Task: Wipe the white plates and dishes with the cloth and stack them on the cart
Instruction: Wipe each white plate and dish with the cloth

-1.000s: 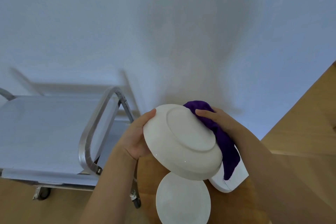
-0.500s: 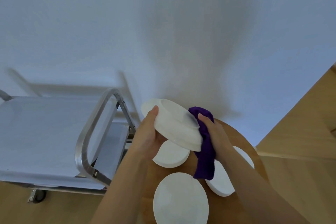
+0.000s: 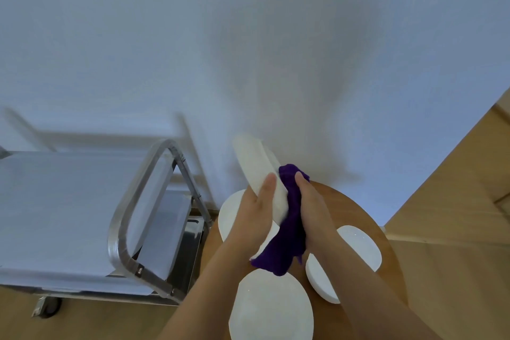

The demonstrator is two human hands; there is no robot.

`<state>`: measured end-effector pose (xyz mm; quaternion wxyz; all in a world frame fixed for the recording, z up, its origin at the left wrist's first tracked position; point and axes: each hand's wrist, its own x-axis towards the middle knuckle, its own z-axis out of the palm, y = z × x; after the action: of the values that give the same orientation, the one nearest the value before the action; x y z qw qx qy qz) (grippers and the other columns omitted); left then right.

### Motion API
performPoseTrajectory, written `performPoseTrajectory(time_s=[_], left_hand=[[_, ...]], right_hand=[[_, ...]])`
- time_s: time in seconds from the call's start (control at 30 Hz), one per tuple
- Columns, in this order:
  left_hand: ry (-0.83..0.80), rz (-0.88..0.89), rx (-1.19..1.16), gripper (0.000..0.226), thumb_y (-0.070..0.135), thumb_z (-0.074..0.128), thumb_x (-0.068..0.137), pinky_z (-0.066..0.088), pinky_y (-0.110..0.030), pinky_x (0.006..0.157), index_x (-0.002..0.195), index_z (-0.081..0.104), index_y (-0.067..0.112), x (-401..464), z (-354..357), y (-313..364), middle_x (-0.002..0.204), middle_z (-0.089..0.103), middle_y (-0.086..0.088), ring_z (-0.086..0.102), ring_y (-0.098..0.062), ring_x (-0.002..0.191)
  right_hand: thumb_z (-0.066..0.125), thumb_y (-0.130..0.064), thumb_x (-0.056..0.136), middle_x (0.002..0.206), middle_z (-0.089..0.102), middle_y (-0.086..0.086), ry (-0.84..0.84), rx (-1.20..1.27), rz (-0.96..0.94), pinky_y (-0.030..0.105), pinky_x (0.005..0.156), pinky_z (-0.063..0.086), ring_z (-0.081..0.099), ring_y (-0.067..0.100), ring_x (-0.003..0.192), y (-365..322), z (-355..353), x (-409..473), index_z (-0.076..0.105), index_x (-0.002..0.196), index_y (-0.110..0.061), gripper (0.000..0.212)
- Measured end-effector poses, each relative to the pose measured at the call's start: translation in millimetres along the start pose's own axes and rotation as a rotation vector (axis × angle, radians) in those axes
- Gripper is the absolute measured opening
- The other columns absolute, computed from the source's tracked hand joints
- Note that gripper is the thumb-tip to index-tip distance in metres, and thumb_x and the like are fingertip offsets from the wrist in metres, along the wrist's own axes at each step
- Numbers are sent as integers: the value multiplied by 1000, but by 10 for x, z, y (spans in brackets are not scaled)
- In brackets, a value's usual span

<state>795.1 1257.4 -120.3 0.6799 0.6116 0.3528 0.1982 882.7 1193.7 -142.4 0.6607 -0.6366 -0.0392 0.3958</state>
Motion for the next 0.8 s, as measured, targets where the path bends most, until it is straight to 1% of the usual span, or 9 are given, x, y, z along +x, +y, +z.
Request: performPoseTrajectory(time_s=[0.13, 0.2, 0.27, 0.37, 0.47, 0.53, 0.6, 0.7, 0.8], left_hand=[[-182, 155, 441, 42, 56, 32, 96, 58, -36, 84, 121, 51, 28, -98, 18, -103, 100, 67, 4, 66, -16, 92], [-289, 146, 525, 53, 60, 29, 93, 57, -36, 86, 133, 42, 27, -119, -16, -122, 106, 64, 1, 64, -18, 96], [-363, 159, 654, 58, 61, 28, 92, 56, -31, 84, 137, 37, 26, -125, -69, -91, 102, 62, 3, 62, -15, 92], [-395, 259, 967, 52, 52, 29, 99, 47, -24, 74, 145, 27, 26, -125, -109, -10, 89, 56, 4, 55, -14, 77], [-385, 378, 1219, 56, 47, 25, 102, 47, -27, 77, 152, 8, 30, -111, -133, 22, 102, 62, -5, 60, -19, 84], [-391, 447, 1381, 58, 48, 20, 102, 46, -30, 87, 152, -5, 32, -81, -146, -13, 108, 61, -7, 61, -20, 91], [-424, 442, 1532, 62, 54, 17, 99, 32, -44, 107, 148, -19, 39, -38, -183, -43, 117, 57, -9, 59, -24, 104], [-370, 335, 1394, 81, 79, 20, 82, 3, -55, 116, 146, -17, 46, 24, -378, -55, 133, 54, -3, 45, -25, 127], [5, 305, 994, 93, 81, 29, 74, 5, -52, 118, 152, 8, 37, 110, -614, -68, 152, 37, 2, 24, -20, 143]], right_hand=[[52, -71, 74, 73, 73, -3, -157, 32, 38, 27, 49, 53, 71, 14, 64, -155, -37, -25, 67, 95, -29, 49], [57, -84, 46, 81, 74, 1, -214, -25, 25, 29, 54, 55, 72, 17, 71, -291, -78, -12, 67, 104, -25, 83], [58, -88, 28, 90, 74, 5, -258, -89, 55, 30, 60, 55, 72, 21, 78, -395, -114, 14, 67, 106, -21, 103], [68, -81, 29, 91, 73, 7, -262, -79, 104, 31, 59, 55, 71, 25, 79, -452, -136, 38, 65, 108, -18, 101], [78, -68, 33, 81, 72, 8, -271, -98, 150, 33, 58, 54, 69, 24, 70, -455, -170, 47, 65, 100, -13, 87], [82, -56, 36, 70, 69, 7, -275, -106, 191, 32, 56, 53, 67, 22, 62, -458, -220, 43, 64, 90, -11, 73], [78, -45, 42, 78, 69, 10, -266, -54, 206, 37, 66, 53, 65, 27, 74, -421, -266, 49, 63, 100, -8, 71], [72, -34, 42, 84, 70, 12, -282, 148, 164, 38, 64, 54, 68, 29, 75, -317, -313, 55, 63, 104, -9, 67], [67, -24, 43, 77, 70, 13, -315, 362, 121, 38, 54, 54, 69, 28, 65, -241, -380, 64, 66, 93, -8, 53]])
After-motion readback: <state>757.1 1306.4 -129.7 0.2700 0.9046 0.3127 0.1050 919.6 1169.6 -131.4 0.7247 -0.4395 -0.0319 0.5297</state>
